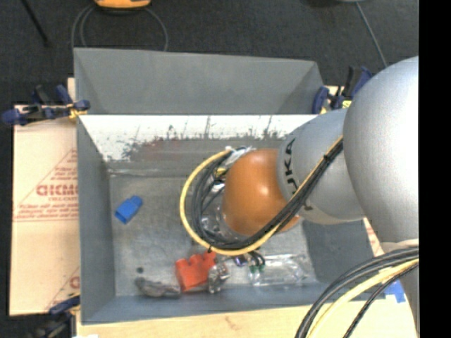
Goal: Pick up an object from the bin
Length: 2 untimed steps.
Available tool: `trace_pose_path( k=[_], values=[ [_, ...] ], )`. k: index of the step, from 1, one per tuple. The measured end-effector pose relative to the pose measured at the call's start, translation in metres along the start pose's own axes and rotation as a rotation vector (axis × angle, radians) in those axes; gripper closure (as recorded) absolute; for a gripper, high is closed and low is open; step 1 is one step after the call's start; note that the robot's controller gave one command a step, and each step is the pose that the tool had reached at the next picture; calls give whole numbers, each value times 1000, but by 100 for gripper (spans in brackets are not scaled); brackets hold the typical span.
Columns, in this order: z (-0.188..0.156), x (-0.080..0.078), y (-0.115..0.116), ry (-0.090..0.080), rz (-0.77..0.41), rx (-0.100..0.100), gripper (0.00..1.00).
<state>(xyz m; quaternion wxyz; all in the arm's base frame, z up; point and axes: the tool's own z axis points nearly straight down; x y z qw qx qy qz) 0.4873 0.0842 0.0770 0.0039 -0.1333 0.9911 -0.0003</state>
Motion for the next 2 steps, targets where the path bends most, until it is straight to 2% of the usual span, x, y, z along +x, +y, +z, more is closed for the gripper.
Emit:
trace_pose_path(
  k=[1,2],
  values=[
    [-2,-1,-1,-3,0,1,100],
    [-142,11,-9,-2,-54,1,100]
  ],
)
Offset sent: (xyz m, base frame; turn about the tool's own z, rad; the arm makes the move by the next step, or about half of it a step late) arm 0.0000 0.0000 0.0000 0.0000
